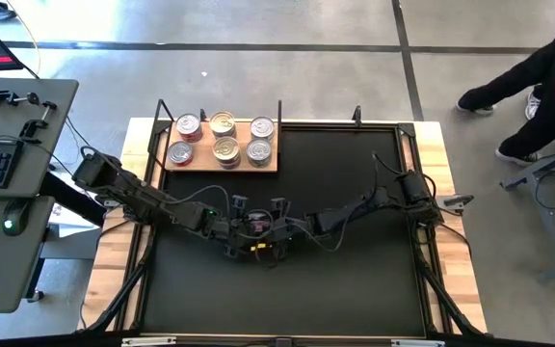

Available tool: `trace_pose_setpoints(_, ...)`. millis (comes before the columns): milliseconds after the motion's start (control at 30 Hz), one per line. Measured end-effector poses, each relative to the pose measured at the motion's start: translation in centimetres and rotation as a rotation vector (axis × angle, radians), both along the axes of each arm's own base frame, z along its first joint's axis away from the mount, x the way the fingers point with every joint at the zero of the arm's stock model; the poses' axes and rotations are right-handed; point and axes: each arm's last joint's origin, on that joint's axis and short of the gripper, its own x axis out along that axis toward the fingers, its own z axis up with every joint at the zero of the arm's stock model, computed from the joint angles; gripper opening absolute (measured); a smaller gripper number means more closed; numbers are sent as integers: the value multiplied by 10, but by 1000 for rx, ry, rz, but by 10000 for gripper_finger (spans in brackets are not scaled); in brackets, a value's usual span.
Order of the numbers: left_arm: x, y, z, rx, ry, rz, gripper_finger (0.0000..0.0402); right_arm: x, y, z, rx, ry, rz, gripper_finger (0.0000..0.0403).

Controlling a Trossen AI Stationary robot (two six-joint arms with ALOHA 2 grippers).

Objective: Stack canned seafood by type on shelf
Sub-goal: Stack the red tuna can on the top of the other red tuna can

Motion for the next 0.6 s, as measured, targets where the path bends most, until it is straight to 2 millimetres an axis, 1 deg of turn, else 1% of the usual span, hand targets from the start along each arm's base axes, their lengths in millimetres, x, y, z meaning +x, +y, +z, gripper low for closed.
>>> trace_pose_setpoints(67,-9,-1,1,49,29,50,115,-4,2,9,-22,-2,-49,237)
trace_pose_setpoints(167,-29,1,8,212,68,173,115,-12,9,25,-19,-12,-112,241)
trace_pose_setpoints(233,-38,2,18,326,44,267,115,-18,16,32,-8,-8,-133,242)
trace_pose_setpoints(300,-52,9,29,423,36,363,115,-22,24,36,0,-8,-142,243)
trace_pose_setpoints(367,-62,20,42,475,42,469,116,-29,33,38,-28,11,-159,243)
trace_pose_setpoints(467,-73,44,63,480,56,653,116,-38,46,37,-111,15,-208,244)
trace_pose_setpoints(533,-80,62,71,462,102,766,116,-43,54,37,-167,0,-240,244)
trace_pose_setpoints(600,-83,81,76,424,150,868,116,-46,61,38,-198,-14,-259,244)
